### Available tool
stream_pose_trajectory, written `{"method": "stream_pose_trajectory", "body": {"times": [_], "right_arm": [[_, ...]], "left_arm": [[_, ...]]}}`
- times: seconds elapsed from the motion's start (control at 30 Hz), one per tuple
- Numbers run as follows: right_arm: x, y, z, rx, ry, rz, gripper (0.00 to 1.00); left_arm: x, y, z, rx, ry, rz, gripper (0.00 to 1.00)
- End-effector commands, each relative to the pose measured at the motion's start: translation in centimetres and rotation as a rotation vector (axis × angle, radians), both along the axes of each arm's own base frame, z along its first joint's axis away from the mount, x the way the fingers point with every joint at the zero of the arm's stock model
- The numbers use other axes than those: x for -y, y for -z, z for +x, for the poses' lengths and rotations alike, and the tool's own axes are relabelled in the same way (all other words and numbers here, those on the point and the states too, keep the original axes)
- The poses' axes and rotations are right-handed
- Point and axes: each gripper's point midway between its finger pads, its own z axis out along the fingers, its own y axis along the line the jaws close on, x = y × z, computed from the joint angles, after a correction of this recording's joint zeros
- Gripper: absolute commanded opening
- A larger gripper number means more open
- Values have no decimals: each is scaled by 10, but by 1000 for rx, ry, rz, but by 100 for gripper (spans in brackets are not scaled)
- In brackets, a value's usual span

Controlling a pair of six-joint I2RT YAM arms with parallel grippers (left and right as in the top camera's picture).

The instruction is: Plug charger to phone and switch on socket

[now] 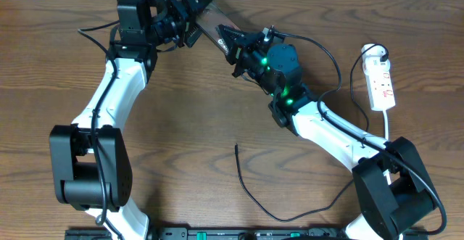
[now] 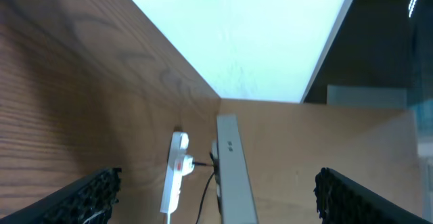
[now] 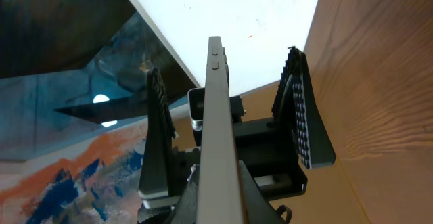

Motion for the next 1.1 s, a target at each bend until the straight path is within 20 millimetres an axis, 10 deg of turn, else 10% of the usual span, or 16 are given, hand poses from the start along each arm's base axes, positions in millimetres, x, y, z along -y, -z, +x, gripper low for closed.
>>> {"method": "stream_pose_trajectory", "body": {"times": [0.0, 0.23, 1.07], "right_arm": [[-2, -19, 0, 20, 16, 49, 1], [-10, -19, -5, 19, 8, 49, 1], [-21, -19, -14, 18, -8, 50, 1]], "left_arm": [[-7, -20, 4, 9, -58, -21, 93], [-5, -23, 5, -3, -65, -48, 92], [23, -25, -4, 2, -9, -50, 8]]}}
